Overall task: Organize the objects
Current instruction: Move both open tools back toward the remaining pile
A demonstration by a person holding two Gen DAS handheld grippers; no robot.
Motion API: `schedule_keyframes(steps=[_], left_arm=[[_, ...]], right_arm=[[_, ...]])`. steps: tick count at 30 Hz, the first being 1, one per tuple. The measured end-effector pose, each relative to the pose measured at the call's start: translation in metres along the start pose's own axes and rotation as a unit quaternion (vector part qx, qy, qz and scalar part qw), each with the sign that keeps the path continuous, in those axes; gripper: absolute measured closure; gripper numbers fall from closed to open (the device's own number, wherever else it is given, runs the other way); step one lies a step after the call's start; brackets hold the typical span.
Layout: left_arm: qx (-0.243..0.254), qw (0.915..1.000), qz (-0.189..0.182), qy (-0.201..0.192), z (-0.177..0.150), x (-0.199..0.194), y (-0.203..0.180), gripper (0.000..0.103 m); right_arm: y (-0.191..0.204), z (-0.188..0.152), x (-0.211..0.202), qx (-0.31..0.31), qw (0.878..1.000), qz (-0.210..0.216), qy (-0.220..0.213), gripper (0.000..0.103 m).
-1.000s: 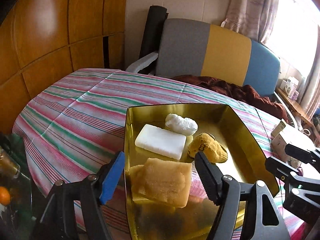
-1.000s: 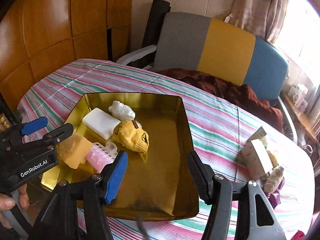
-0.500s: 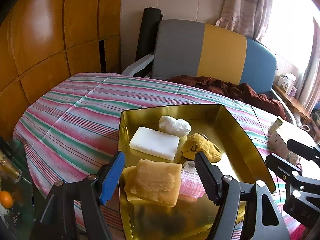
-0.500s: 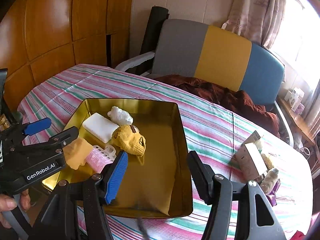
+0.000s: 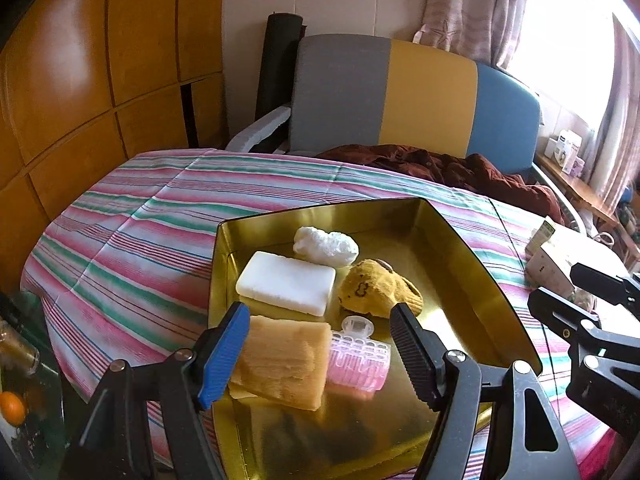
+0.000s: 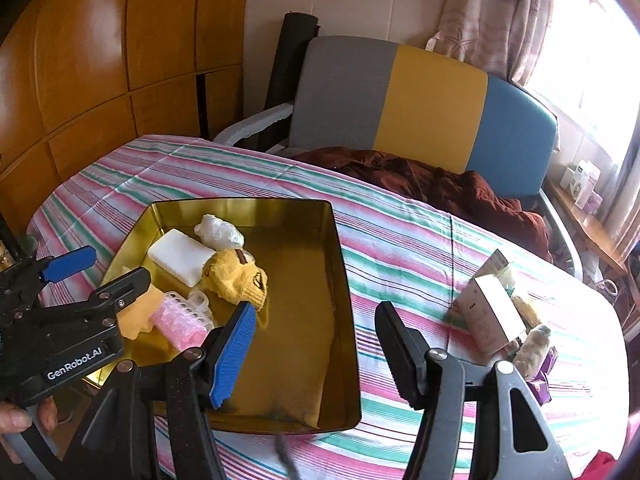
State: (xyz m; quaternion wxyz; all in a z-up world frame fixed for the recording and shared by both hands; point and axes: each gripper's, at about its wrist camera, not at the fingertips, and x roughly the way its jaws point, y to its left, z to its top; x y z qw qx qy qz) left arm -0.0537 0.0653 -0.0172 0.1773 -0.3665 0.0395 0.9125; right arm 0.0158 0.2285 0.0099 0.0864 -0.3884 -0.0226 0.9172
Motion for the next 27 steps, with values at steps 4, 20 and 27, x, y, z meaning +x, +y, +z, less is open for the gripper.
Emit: schedule_keyframes(steps=[4,20,27], left_arm=[[0.010,0.9999,-0.003,-0.001,0.002,-0.001,-0.008,0.030],[0.088,0.9939,-0.064,0.017,0.000,0.006,-0.079,0.025],[0.120,0.9871,-0.104,0.021,0.008,0.009,-0.120,0.024]], right_arm=[[-0.010,-0.003,0.003,0.010,1.000,-0.003,0.003,0.040],[-0.118,-0.038,0.029,0.105,0.991,-0.057,0.063,0.040],[-0.203,-0.052,0.032,0.175,0.977,-0.088,0.087,0.040]])
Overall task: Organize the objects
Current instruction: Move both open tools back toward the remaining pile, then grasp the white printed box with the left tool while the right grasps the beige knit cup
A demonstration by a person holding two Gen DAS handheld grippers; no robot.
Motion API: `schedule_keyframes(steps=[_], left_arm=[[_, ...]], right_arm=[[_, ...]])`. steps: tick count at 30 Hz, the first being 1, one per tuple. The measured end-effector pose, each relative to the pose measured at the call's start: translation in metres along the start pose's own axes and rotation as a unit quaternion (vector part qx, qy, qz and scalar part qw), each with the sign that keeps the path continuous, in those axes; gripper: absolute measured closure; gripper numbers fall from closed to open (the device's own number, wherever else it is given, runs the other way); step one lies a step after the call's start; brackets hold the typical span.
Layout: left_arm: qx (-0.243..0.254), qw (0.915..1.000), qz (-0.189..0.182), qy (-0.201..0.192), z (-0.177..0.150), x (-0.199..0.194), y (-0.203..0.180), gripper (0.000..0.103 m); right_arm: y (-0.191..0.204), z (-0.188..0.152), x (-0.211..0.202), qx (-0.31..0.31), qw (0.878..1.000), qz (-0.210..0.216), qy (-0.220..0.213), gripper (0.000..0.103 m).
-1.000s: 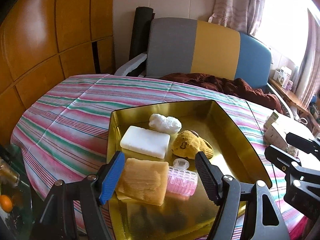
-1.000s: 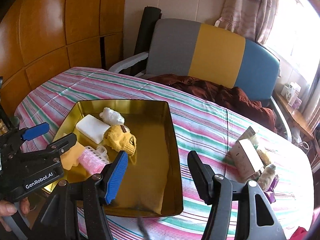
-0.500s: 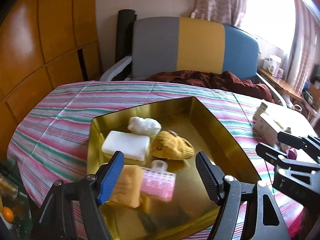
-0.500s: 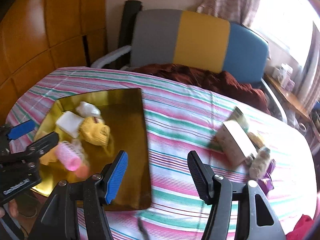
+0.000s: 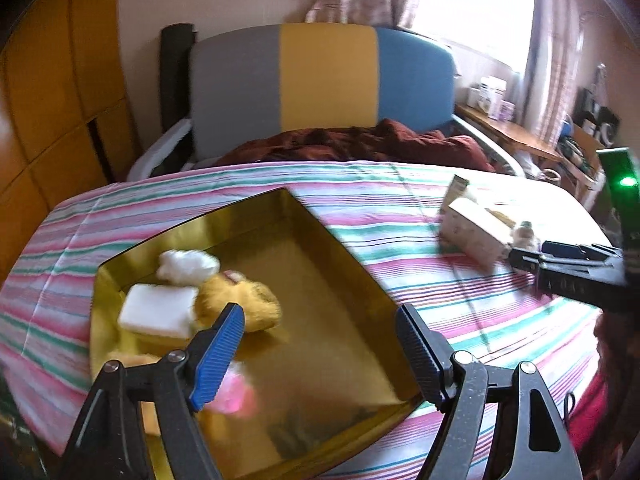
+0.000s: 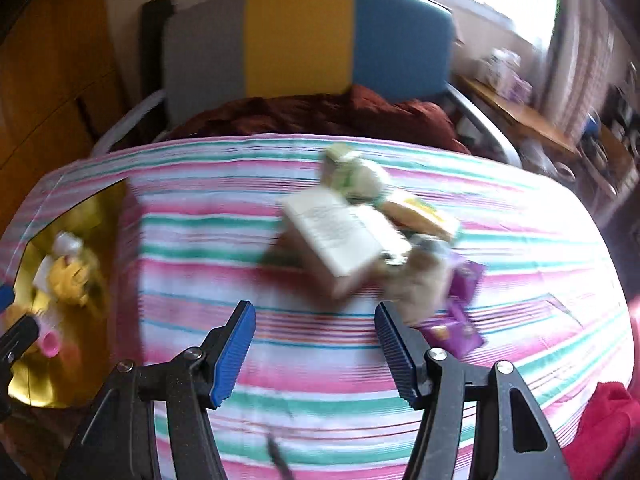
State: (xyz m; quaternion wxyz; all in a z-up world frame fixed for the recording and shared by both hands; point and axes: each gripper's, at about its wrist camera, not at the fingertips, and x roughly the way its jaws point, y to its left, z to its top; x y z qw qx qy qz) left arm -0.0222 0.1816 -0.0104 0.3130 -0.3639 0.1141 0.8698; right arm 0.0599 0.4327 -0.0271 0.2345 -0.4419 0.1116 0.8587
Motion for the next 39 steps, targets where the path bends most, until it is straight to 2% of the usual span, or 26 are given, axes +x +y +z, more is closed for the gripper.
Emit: schedule_keyframes(steps=[6,9,13,14,16,18,23,31,39], left_arm=[[0.029,0.9987,-0.043,-0.006,0.022,0.006,-0.040,0.015],[0.038,0.9967,-0.071,0.002,0.035,0.016,-0.062,0.014],[0.059,0.9947,-0.082,0.015,0.049,0.032,-0.090,0.012],[0.061,0.9939,-0.088,0.024,0.053,0.040,-0.098,0.008],[0.054,0.9933,-0.096,0.034,0.058,0.051,-0.108,0.007],[0.046,0.9917,-0.108,0.054,0.065,0.067,-0.118,0.006],[0.013,0.9874,-0.114,0.109,0.081,0.111,-0.140,0.005],[-0.063,0.9804,-0.105,0.154,0.102,0.166,-0.156,0.002],[-0.107,0.9739,-0.091,0.178,0.117,0.207,-0.171,0.002]], right_arm=[[-0.080,0.021,0.014,0.087,0.996,-0.026,-0.007,0.040],[-0.112,0.024,0.023,0.132,0.991,-0.019,-0.019,0.040],[-0.143,0.019,0.040,0.210,0.977,0.016,0.012,0.040],[-0.147,0.018,0.041,0.219,0.975,0.020,0.014,0.039],[-0.149,0.017,0.040,0.230,0.973,0.029,0.013,0.029],[-0.152,0.017,0.039,0.240,0.970,0.042,0.010,0.027],[-0.157,0.015,0.036,0.256,0.965,0.063,0.006,0.026],[-0.167,0.013,0.034,0.281,0.956,0.081,0.006,0.025],[-0.171,0.012,0.035,0.290,0.953,0.086,0.008,0.025]])
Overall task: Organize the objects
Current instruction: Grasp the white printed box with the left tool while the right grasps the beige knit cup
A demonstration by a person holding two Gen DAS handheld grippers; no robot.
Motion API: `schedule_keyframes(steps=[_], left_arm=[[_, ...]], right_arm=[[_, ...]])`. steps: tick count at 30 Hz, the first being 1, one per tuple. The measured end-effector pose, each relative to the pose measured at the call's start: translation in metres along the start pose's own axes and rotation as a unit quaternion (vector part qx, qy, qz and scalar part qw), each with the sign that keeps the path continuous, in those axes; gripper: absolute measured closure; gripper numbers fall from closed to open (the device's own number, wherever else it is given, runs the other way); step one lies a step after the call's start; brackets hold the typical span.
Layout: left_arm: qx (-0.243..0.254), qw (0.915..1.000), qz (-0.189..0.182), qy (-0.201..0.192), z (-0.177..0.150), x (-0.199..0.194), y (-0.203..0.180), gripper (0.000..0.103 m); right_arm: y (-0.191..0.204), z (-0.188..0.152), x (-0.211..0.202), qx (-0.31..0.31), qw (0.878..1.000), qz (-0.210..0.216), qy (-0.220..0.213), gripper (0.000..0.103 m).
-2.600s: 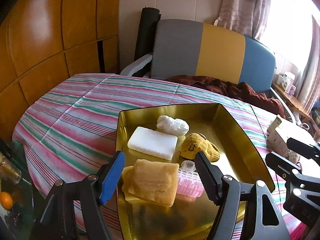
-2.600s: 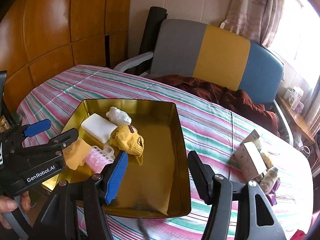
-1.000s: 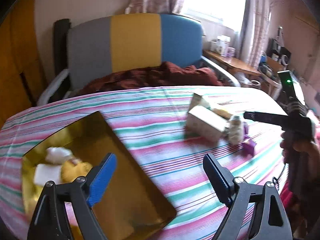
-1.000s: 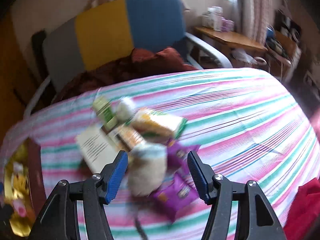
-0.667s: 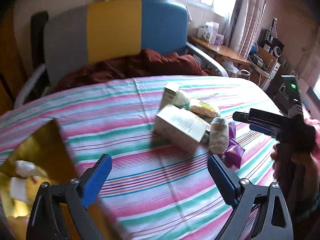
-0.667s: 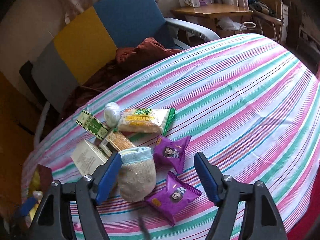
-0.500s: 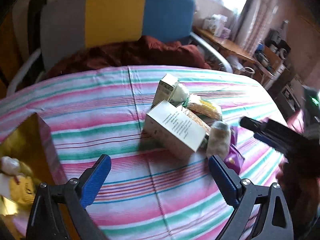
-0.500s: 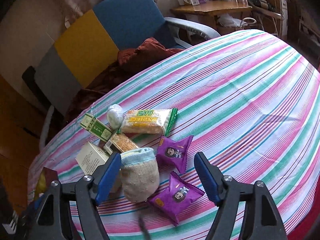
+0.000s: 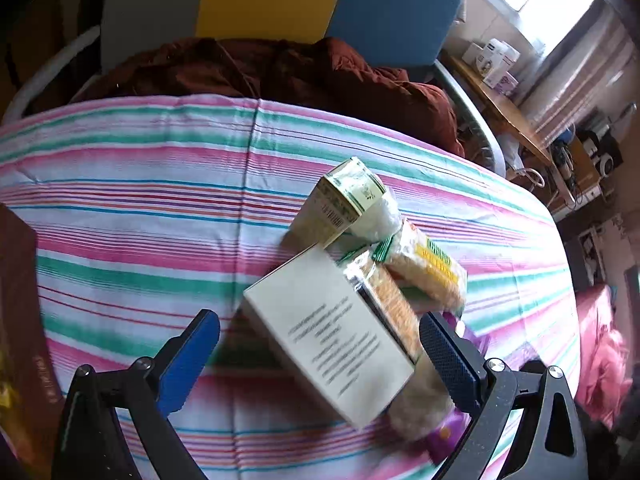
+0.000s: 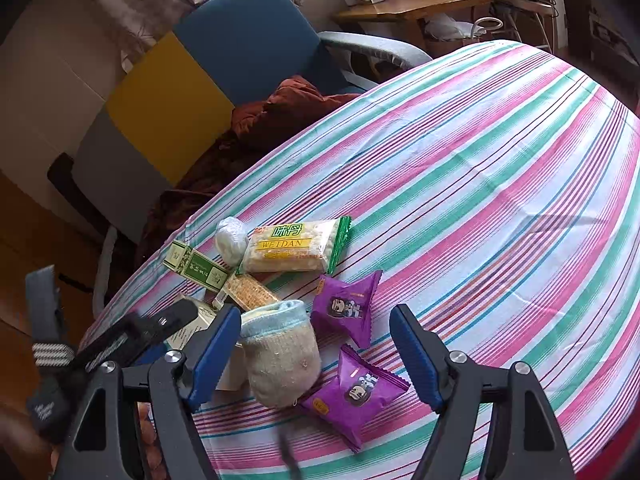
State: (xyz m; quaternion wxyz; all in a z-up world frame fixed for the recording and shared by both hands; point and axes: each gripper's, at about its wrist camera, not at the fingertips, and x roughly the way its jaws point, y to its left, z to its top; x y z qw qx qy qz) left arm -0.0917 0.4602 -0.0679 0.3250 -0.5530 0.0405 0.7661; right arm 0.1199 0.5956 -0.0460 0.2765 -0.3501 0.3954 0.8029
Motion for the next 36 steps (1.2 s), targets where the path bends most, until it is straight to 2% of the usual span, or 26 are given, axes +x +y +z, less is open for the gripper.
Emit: schedule_keyframes(steps=[4,6,10,12,16,21,25,29,32,34,36], left_arm=[[-0.002,0.9999,0.009,0.011,0.001,0.013,-0.001,0.005],[-0.005,0.9995,0.012,0.027,0.001,0.023,0.003,0.015],[-0.013,0.9988,-0.017,0.044,-0.004,0.029,0.015,0.018],[0.011,0.9989,-0.023,0.039,-0.009,0.023,0.014,0.024],[0.027,0.9983,-0.041,0.029,-0.021,0.011,0.020,0.032],[0.082,0.9956,-0.043,0.010,-0.045,-0.010,0.021,0.044],[0.131,0.9906,-0.040,-0.003,-0.071,-0.024,0.017,0.046],[0.174,0.9843,-0.022,-0.019,-0.099,-0.033,0.017,0.048],[0.182,0.9832,-0.005,-0.014,-0.105,-0.026,0.017,0.051],[0.164,0.9865,-0.008,-0.003,-0.102,-0.018,0.025,0.052],[0.160,0.9870,-0.014,-0.010,-0.100,-0.018,0.030,0.052]], right_arm=[[-0.001,0.000,0.002,0.000,1.000,-0.002,0.001,0.025],[-0.001,0.001,0.004,0.000,1.000,-0.004,0.004,0.025],[0.000,0.000,0.006,-0.007,1.000,-0.009,0.011,0.025],[0.002,0.000,0.009,-0.013,1.000,-0.008,0.016,0.025],[0.007,-0.002,0.015,-0.028,0.999,-0.003,0.030,0.025],[0.023,-0.010,0.030,-0.069,0.996,-0.003,0.061,0.028],[0.033,-0.015,0.044,-0.097,0.992,-0.020,0.084,0.030],[0.039,-0.018,0.059,-0.115,0.988,-0.031,0.101,0.030],[0.045,-0.021,0.066,-0.132,0.985,-0.025,0.111,0.047],[0.049,-0.025,0.065,-0.148,0.982,-0.026,0.111,0.049],[0.052,-0.027,0.065,-0.159,0.981,-0.028,0.109,0.049]])
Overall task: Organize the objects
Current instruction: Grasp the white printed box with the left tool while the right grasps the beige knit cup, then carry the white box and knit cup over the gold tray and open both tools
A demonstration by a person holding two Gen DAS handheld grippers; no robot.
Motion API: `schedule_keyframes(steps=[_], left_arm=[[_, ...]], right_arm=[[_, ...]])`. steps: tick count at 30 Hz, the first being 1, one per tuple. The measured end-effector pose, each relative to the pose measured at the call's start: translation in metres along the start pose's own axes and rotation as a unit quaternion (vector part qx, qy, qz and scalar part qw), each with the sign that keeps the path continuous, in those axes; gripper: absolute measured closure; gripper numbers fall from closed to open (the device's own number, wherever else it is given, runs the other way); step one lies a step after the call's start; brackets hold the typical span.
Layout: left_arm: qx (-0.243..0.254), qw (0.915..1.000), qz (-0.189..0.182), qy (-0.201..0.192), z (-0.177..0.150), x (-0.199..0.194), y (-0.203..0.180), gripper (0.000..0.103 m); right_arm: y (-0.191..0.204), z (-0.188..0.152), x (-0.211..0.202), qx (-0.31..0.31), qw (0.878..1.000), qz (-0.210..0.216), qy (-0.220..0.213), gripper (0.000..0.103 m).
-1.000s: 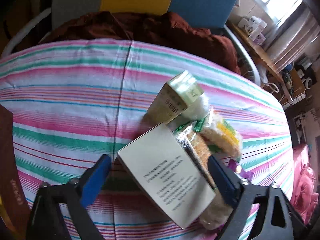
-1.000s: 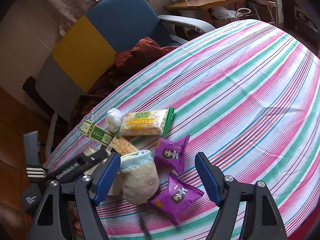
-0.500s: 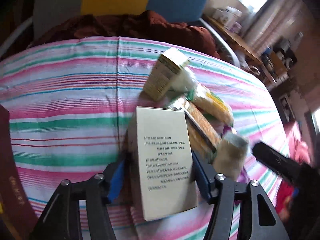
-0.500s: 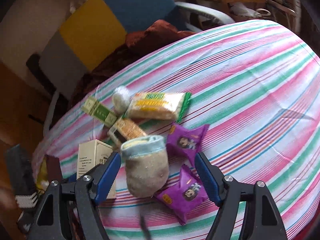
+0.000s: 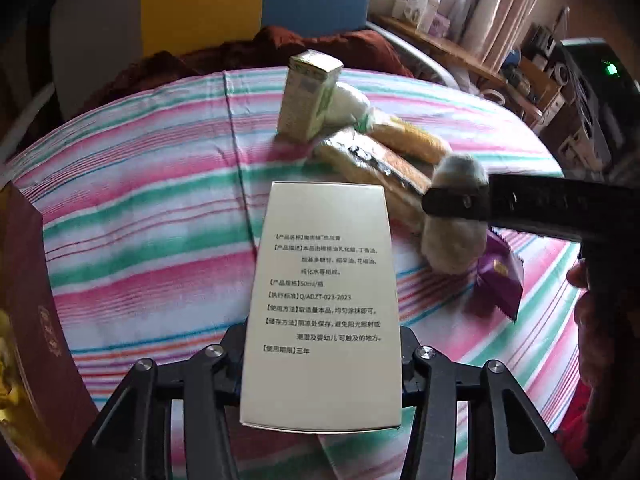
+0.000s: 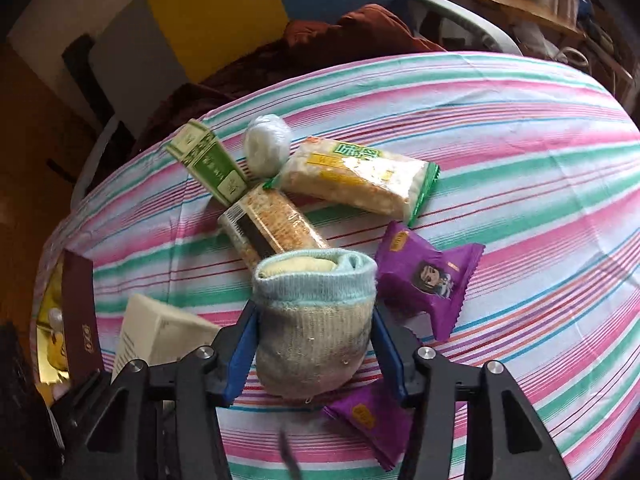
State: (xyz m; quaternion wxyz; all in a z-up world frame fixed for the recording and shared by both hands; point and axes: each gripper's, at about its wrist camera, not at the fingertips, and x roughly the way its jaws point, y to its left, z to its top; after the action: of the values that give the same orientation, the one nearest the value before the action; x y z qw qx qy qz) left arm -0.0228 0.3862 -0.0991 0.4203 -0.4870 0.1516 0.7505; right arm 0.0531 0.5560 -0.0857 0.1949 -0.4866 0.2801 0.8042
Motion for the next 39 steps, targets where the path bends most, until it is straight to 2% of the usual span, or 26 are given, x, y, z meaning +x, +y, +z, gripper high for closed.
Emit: schedule_keyframes(steps=[5,9,16,18,23,27,33,39], left_arm=[[-0.009,0.9999,-0.008,0.001,0.000,0.001,0.005,0.052],[0.005,1.0000,0.000,0.000,0.000,0.002,-0.001,0.052],[0.015,0.9997,0.019,-0.009,-0.003,-0.007,-0.006,0.053],[0.019,0.9991,0.030,-0.023,-0.007,-0.017,-0.007,0.053],[0.028,0.9945,0.047,-0.089,-0.016,-0.071,-0.003,0.053],[0.014,0.9892,0.069,-0.129,-0.022,-0.110,0.014,0.053],[-0.015,0.9772,0.127,-0.170,-0.045,-0.160,0.053,0.052],[-0.057,0.9675,0.165,-0.183,-0.072,-0.187,0.099,0.052]], right_arm=[[0.003,0.000,0.000,-0.007,1.000,0.000,0.004,0.049],[0.002,0.002,0.001,-0.009,1.000,-0.001,0.002,0.050],[0.004,0.004,-0.011,-0.013,0.999,0.003,-0.029,0.050],[0.003,0.004,-0.018,-0.010,0.999,0.004,-0.043,0.050],[0.005,0.002,-0.036,-0.012,0.996,0.019,-0.085,0.050],[0.021,0.000,-0.041,-0.036,0.994,0.028,-0.099,0.050],[0.049,-0.014,-0.050,-0.076,0.991,0.051,-0.101,0.050],[0.091,-0.035,-0.053,-0.114,0.987,0.081,-0.080,0.050]])
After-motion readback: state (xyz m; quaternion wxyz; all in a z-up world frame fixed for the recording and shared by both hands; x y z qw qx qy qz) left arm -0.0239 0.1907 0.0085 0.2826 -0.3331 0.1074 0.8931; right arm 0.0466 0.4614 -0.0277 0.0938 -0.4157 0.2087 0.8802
